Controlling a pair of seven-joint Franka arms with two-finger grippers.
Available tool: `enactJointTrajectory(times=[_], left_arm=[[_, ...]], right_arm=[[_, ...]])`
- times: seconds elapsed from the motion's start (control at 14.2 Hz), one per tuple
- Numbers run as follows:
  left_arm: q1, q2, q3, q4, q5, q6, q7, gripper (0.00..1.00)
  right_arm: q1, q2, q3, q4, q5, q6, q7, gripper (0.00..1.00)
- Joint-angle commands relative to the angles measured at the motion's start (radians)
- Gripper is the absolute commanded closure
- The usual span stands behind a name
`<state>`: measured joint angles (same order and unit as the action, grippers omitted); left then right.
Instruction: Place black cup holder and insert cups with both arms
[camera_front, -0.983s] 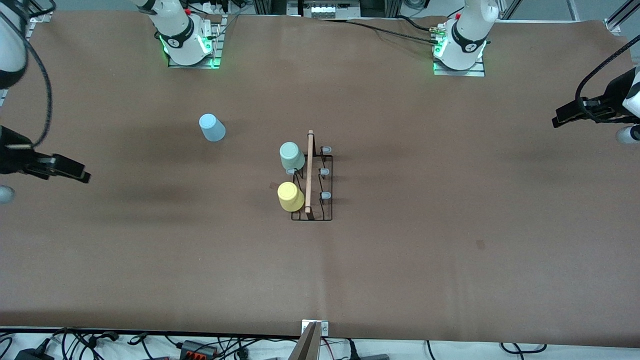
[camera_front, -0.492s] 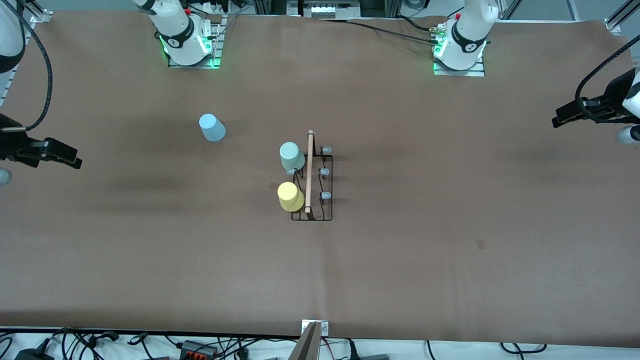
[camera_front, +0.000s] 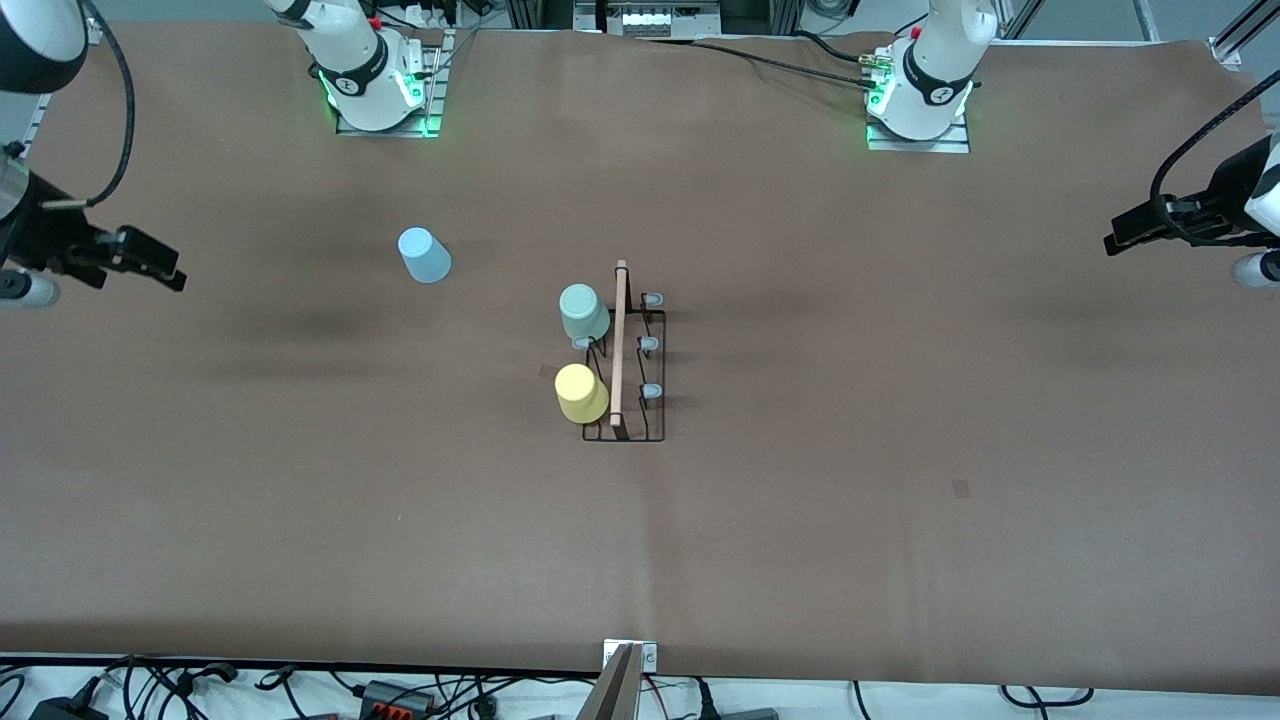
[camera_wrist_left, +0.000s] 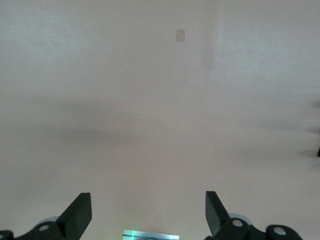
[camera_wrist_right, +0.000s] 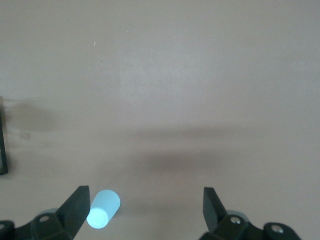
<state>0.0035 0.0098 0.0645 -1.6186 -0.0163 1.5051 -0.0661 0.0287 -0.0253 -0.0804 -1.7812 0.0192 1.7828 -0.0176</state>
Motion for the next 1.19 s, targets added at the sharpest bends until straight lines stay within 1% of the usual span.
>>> enactJointTrajectory(times=[0.0,0.14,0.77,1.12], left_arm=[[-0.005,0.002,0.005,0.012,0.015,-0.017,0.006,0.00],[-0.005,0.002,0.005,0.012,0.015,-0.017,0.006,0.00],[-0.005,0.006,0.005,0.012,0.015,-0.017,0.006,0.00],[-0.005,0.006,0.005,0.013,0.015,-0.017,0.008,0.00]], right_arm=[[-0.012,-0.018,0.014,-0.006,-0.012,-0.003,-0.015,0.00],[-0.009,-0.002,0.014,0.020,-0.012,-0.011,-0.015,0.00],[-0.009,0.001,0.019,0.026,-0.012,-0.013,-0.002,0.00],[-0.044,0.001,0.050,0.026,-0.011,-0.048,-0.011,0.00]])
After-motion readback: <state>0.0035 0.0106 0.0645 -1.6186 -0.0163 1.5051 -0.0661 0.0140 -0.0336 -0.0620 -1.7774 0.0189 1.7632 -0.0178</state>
